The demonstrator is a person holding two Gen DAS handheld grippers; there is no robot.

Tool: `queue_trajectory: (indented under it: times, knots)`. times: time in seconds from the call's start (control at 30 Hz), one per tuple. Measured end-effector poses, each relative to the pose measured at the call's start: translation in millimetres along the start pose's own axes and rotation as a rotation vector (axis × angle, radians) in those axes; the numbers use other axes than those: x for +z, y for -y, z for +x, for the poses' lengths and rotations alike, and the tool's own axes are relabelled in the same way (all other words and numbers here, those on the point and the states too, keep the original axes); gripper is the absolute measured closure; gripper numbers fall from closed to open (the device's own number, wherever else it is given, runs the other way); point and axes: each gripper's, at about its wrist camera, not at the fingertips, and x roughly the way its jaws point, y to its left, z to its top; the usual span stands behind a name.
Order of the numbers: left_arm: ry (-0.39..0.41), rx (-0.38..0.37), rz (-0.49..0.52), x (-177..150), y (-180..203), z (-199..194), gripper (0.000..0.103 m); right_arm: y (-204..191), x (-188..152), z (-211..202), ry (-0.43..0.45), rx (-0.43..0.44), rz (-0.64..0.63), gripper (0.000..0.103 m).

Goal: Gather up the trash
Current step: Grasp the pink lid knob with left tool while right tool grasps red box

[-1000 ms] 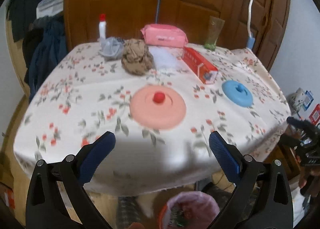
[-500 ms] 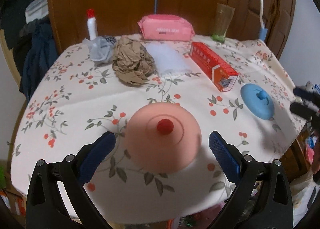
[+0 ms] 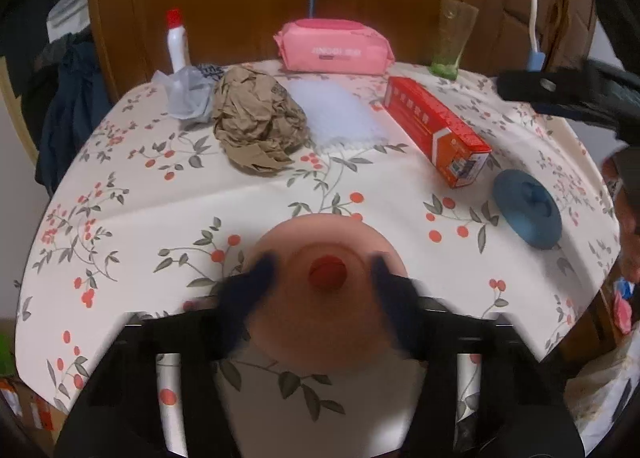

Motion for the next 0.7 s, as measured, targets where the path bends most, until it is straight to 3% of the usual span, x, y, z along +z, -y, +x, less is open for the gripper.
queue_trajectory:
  times: [0.03, 0.23, 0.43, 0.47, 0.5, 0.7]
  knots:
    - [-0.008, -0.017, -0.005, 0, 0, 1, 0.078, -2, 3, 5, -0.007, -0.009, -0.005, 0.005]
    - [-0.001, -0.049, -0.026, -2, -4, 2, 0.079, -7, 10, 46, -0.087, -0.016, 0.031, 0.009]
    - [0.021, -0.117, -0.056, -9, -9, -11, 0.079, -10, 8, 76, -0.184, -0.058, -0.003, 0.046]
    - [0.029, -0.124, -0.058, -9, -9, -14, 0.079, -10, 7, 81, -0.201, -0.059, -0.003, 0.062]
    - [0.037, -0.133, -0.059, -11, -8, -18, 0.079, -9, 8, 83, -0.21, -0.056, 0.0, 0.07]
    - [0.088, -0.199, -0.063, -21, 0, -50, 0.079, -5, 8, 68, -0.184, -0.042, 0.008, 0.074]
